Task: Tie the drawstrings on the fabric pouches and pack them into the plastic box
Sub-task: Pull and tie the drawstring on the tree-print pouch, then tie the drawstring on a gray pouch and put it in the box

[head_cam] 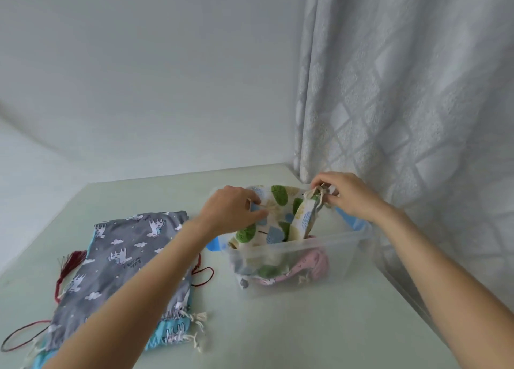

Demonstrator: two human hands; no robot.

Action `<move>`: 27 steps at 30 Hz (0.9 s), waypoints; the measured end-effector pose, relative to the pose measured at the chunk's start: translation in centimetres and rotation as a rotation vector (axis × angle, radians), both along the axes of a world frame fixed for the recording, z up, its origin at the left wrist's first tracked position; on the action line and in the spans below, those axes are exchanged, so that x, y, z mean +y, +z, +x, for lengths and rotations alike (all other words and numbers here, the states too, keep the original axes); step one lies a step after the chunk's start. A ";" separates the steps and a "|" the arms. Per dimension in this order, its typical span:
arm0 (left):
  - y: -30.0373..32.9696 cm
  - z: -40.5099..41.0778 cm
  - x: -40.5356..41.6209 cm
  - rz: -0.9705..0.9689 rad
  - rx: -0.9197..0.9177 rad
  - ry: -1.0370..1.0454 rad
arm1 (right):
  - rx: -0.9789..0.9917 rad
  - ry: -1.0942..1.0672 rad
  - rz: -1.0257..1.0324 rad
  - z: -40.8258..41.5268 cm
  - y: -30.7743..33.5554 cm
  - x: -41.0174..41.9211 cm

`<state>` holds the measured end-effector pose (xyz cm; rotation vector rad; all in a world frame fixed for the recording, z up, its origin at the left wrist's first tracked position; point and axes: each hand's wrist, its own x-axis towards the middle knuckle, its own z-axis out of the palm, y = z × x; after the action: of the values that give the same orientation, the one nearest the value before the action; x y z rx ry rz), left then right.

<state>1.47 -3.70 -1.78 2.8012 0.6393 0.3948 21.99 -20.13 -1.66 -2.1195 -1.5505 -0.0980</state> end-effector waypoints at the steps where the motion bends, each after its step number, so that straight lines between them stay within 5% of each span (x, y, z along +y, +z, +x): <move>1: 0.4 0.0 0.0 -0.034 0.051 -0.061 | -0.016 0.010 0.033 0.1 -0.2 0.1; 4: 0.5 0.4 0.2 -0.077 0.221 -0.157 | -0.077 0.031 0.108 0.5 -0.3 0.6; 8: -0.7 2.2 0.5 0.373 0.328 -0.154 | -0.079 0.010 -0.051 1.0 -0.1 0.5; 10: -0.8 3.1 0.7 0.307 0.244 -0.270 | -0.053 -0.026 -0.230 1.2 -0.3 0.3; 13: -0.7 4.1 0.9 0.134 0.189 -0.359 | -0.036 -0.015 -0.174 0.7 -0.8 0.4; 15: -1.4 4.9 1.2 0.189 0.341 -0.312 | 0.005 0.031 -0.142 0.4 -1.2 0.7; 19: -3.3 5.9 1.7 0.147 0.603 -0.284 | 0.029 -0.050 -0.446 0.7 -2.6 1.8; 23: -2.5 5.2 1.4 0.213 0.392 -0.265 | 0.123 0.001 -0.461 0.2 -3.4 2.8; 27: -1.0 3.1 1.3 0.278 0.072 -0.221 | 0.067 0.023 -0.178 -2.1 -2.2 2.5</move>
<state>4.57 -2.40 -2.73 3.1202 0.3016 0.3648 19.87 -17.60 -3.81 -2.2150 -1.5961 0.1231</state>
